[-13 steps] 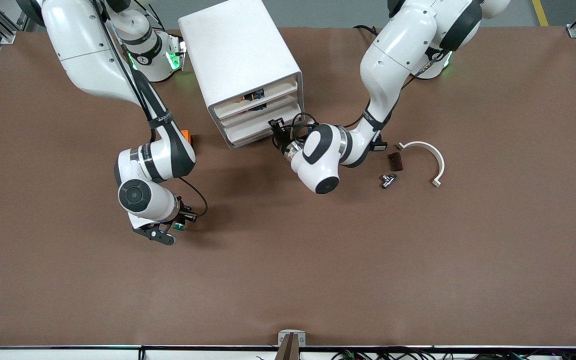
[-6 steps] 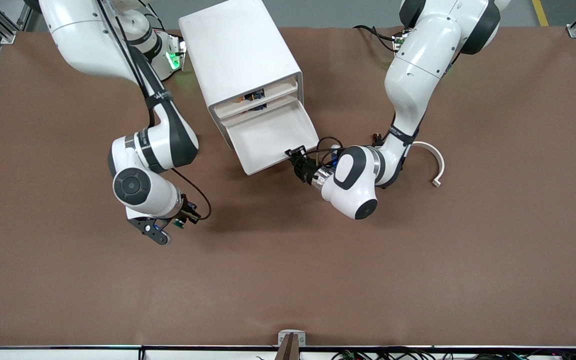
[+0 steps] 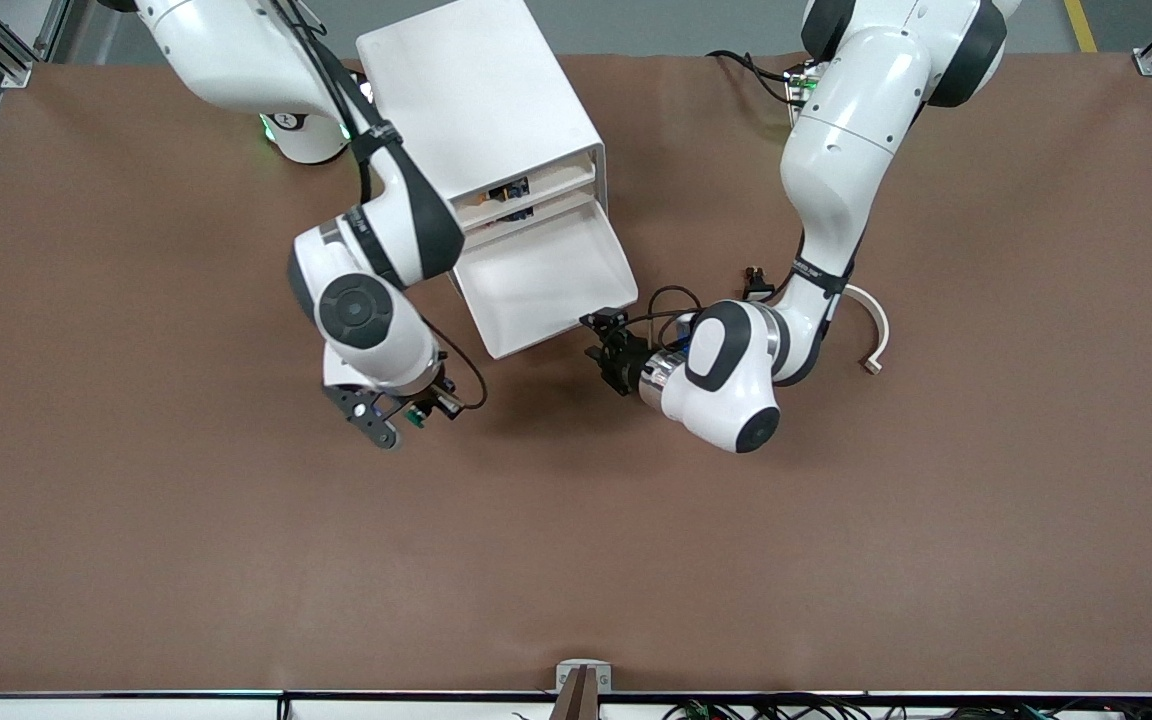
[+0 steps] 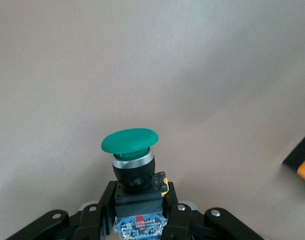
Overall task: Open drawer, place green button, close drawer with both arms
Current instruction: 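Carry the button over the open drawer and lower it with the right gripper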
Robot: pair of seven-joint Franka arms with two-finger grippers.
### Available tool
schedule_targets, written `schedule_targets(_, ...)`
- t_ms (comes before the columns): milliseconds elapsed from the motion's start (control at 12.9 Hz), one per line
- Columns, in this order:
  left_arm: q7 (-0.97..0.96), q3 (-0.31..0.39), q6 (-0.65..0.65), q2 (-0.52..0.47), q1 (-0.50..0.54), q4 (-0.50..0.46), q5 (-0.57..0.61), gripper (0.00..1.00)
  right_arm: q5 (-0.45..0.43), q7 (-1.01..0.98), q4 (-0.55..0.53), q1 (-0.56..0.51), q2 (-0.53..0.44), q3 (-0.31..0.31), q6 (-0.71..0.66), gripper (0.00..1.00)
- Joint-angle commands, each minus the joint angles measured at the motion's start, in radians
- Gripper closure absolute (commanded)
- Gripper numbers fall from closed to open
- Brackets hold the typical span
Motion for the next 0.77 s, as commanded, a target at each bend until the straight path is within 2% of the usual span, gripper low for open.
schedule_targets(0,0.022,0.064,-0.009,-0.007,-0.007,0.047,0.018,0.00,0.009,0.162,-0.007,0.069,-0.015,-0.007,-0.015,0.99)
schedule_targets(155,0.050,0.088,-0.011,-0.021,-0.006,0.051,0.042,0.00,0.096,0.233,-0.015,0.103,-0.015,-0.002,-0.010,1.00)
schedule_targets(232,0.049,0.106,-0.009,-0.024,-0.009,0.051,0.042,0.00,0.110,0.266,-0.026,0.118,-0.016,-0.004,-0.010,1.00)
schedule_targets(464,0.108,0.160,-0.008,-0.077,-0.007,0.051,0.045,0.00,0.115,0.409,-0.053,0.184,-0.013,-0.004,0.019,1.00)
schedule_targets(696,0.183,0.169,-0.008,-0.132,-0.007,0.050,0.183,0.00,0.115,0.513,-0.098,0.246,-0.008,-0.004,0.088,1.00)
